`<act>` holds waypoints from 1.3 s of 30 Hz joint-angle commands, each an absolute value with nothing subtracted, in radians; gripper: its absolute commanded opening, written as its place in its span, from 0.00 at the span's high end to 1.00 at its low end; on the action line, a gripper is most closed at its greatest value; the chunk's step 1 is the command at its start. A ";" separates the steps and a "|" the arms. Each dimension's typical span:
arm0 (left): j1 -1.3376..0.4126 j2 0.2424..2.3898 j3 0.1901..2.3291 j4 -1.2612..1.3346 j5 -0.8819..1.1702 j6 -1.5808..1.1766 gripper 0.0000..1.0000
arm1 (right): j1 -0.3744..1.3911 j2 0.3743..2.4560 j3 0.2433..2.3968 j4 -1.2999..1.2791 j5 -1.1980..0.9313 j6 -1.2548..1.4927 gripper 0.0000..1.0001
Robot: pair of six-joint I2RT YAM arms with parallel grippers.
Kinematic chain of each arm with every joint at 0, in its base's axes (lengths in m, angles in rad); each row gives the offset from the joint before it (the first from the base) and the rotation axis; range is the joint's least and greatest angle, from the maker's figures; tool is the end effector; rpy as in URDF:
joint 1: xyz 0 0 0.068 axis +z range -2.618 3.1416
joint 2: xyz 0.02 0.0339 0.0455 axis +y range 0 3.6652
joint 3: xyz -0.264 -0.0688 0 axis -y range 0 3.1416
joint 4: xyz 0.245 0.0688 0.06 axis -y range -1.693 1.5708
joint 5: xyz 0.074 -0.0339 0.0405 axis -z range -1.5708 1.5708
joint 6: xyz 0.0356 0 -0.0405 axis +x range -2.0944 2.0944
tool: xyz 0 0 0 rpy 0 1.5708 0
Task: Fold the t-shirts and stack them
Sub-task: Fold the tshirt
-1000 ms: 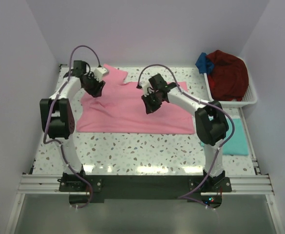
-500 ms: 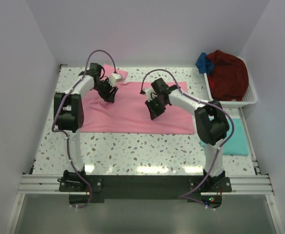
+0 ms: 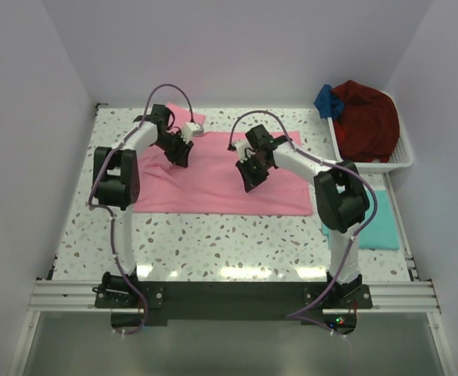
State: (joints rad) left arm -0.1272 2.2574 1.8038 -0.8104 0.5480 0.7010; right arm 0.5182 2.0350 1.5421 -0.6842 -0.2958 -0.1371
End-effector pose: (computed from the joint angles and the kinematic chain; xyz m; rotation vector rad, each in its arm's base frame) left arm 0.4593 -0.0774 0.1647 1.1654 2.3669 -0.5952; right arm 0.3631 0.2190 0.1867 -0.9684 2.5936 0.5094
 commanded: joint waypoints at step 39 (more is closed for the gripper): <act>0.053 1.896 1.505 -0.741 0.588 0.618 0.48 | 0.410 1.930 1.563 -0.837 -0.106 -0.347 1.00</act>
